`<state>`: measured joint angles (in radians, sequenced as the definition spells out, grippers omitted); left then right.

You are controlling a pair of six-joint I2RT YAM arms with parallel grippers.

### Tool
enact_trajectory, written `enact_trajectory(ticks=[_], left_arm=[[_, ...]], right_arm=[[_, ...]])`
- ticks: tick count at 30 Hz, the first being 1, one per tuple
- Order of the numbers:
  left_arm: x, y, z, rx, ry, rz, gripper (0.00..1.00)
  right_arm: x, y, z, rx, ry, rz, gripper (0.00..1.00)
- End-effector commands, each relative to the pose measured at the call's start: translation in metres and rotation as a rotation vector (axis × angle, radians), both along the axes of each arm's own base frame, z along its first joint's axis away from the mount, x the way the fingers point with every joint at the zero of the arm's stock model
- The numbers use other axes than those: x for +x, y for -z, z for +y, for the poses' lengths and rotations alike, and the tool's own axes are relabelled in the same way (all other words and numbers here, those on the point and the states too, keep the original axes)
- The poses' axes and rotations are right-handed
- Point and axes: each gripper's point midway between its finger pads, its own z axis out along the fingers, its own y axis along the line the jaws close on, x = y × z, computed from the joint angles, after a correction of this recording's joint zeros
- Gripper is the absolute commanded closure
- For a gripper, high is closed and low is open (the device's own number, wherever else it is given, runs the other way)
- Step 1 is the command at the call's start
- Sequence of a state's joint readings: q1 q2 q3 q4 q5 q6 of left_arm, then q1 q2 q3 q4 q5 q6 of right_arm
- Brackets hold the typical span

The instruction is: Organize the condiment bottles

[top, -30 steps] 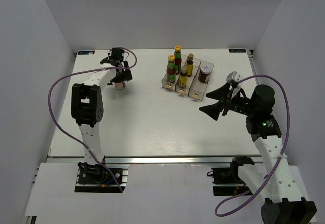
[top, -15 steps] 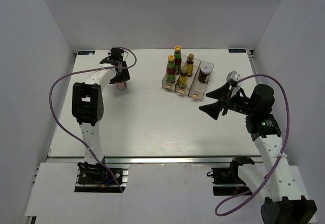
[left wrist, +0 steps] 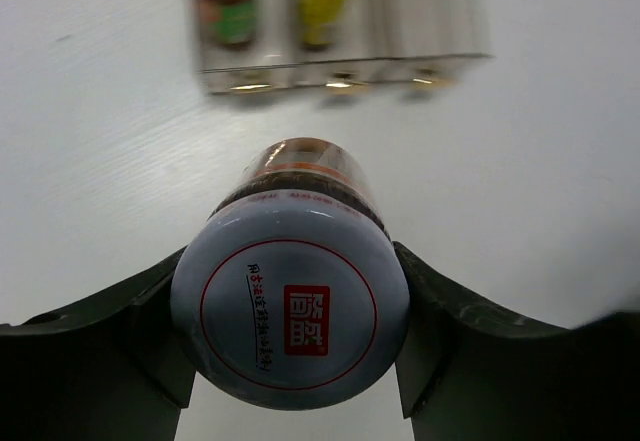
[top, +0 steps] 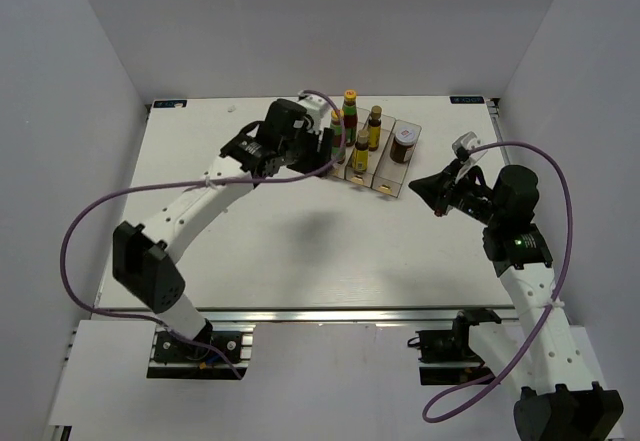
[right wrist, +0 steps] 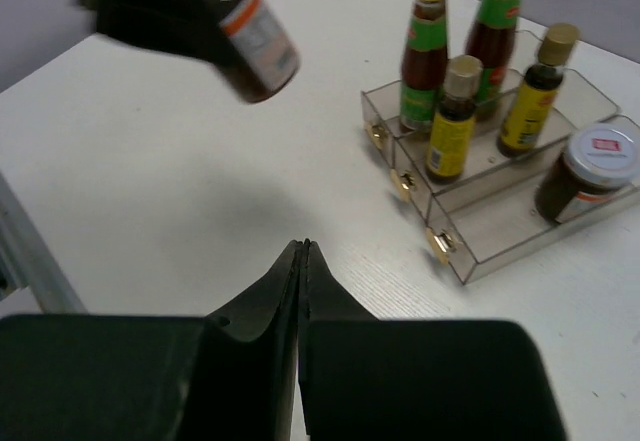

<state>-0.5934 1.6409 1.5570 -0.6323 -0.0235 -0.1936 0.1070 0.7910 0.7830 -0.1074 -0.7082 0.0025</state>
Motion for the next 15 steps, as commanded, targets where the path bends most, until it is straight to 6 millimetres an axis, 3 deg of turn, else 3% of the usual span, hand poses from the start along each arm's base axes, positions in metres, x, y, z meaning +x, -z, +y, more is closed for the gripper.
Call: enact_trajectory(ticks=[1, 4, 6, 7, 8, 9, 10, 15], left_arm=[[-0.027, -0.057, -0.017, -0.130, 0.136, -0.078, 1.00], [-0.051, -0.071, -0.056, -0.191, 0.286, -0.093, 1.00], [-0.053, -0.066, -0.077, -0.200, 0.344, -0.094, 1.00], [-0.054, -0.075, -0.093, -0.219, 0.375, -0.120, 1.00], [-0.051, -0.076, -0.102, -0.218, 0.392, -0.131, 1.00], [-0.043, -0.058, -0.116, -0.201, 0.406, -0.104, 1.00], [-0.039, -0.071, -0.131, -0.222, 0.425, -0.137, 1.00], [-0.012, -0.060, -0.183, -0.204, 0.454, -0.163, 1.00]], right_arm=[[0.017, -0.014, -0.019, 0.007, 0.163, -0.048, 1.00], [0.025, -0.022, -0.034, 0.016, 0.273, -0.075, 1.00], [0.028, -0.025, -0.042, 0.020, 0.332, -0.092, 1.00], [0.029, -0.027, -0.045, 0.025, 0.349, -0.098, 1.00], [0.030, -0.029, -0.048, 0.028, 0.369, -0.106, 1.00], [0.033, -0.030, -0.055, 0.028, 0.415, -0.113, 1.00], [0.035, -0.031, -0.059, 0.029, 0.440, -0.117, 1.00], [0.040, -0.031, -0.072, 0.020, 0.513, -0.131, 1.00]])
